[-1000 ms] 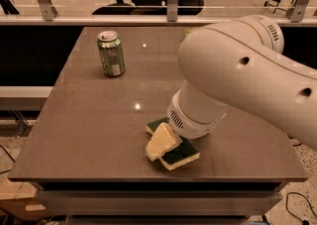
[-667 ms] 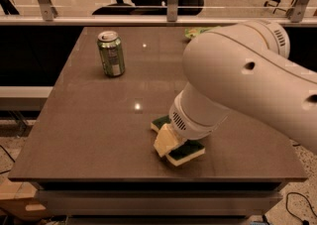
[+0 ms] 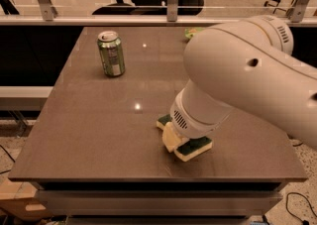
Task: Move sponge near green can
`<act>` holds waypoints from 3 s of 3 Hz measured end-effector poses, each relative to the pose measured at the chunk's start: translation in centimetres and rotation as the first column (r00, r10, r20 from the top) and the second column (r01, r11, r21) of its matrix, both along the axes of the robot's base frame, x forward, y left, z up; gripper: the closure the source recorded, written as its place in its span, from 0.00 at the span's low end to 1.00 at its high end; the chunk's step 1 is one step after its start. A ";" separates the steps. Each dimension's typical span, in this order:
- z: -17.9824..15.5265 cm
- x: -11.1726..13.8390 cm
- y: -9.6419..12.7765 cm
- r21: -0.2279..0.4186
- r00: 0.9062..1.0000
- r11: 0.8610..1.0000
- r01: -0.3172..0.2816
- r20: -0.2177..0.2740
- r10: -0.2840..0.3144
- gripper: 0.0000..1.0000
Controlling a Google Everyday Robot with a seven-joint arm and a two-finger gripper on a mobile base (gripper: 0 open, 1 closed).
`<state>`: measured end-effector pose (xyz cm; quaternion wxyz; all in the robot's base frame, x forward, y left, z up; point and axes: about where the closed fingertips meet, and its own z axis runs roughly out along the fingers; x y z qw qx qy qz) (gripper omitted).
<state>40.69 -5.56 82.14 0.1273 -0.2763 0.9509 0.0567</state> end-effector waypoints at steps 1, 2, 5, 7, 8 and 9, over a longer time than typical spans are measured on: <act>0.3 0.4 -0.7 0.060 0.998 0.998 -0.010 0.061 0.007 1.00; 1.7 1.8 -2.7 0.153 0.985 0.988 -0.028 0.171 0.001 1.00; 8.7 7.4 -9.9 0.128 0.920 0.972 -0.198 0.366 0.140 1.00; 14.0 11.9 -12.4 -0.005 0.871 0.930 -0.368 0.347 0.347 1.00; 15.5 14.0 -11.8 -0.035 0.837 0.893 -0.449 0.335 0.434 1.00; 16.7 15.8 -10.4 -0.054 0.795 0.853 -0.518 0.337 0.504 1.00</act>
Offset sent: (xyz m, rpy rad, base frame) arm 0.0337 -0.0566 0.0392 0.2630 -0.3186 0.0553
